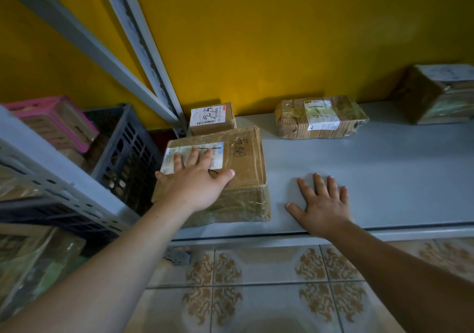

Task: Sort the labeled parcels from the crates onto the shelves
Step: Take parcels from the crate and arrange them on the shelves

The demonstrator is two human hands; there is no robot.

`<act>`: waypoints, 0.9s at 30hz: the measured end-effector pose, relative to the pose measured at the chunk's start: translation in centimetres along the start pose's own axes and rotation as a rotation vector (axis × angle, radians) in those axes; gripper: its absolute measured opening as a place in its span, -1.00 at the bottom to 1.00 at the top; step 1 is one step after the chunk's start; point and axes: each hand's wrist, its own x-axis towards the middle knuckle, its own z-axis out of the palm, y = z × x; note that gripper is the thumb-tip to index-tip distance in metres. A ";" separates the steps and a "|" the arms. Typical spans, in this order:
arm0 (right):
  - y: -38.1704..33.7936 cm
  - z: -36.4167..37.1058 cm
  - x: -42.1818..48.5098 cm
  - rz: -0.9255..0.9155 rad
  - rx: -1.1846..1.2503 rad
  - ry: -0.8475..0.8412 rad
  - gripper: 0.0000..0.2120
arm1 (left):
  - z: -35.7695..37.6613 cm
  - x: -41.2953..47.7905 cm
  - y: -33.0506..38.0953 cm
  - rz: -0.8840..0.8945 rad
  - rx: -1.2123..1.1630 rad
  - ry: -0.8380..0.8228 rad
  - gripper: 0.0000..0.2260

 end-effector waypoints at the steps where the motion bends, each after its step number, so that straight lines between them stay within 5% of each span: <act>1: 0.0 -0.1 0.0 0.002 -0.003 -0.008 -0.22 | 0.1 0.0 0.1 0.006 -0.004 0.002 -0.30; 6: 0.2 -2.9 -1.6 0.016 0.038 -0.124 -0.27 | -0.5 0.3 0.2 0.028 0.029 -0.065 -0.30; 11: 1.1 -11.6 -7.2 0.115 0.102 -0.189 -0.30 | -5.5 -1.0 1.2 0.026 -0.017 -0.301 -0.31; 19: 0.9 -31.3 -21.5 0.219 0.151 -0.133 -0.34 | -21.2 -13.0 6.4 0.216 -0.236 -0.391 -0.38; 27: -1.8 -48.9 -39.0 0.293 0.204 -0.041 -0.31 | -39.9 -30.9 6.1 0.452 -0.198 -0.359 -0.35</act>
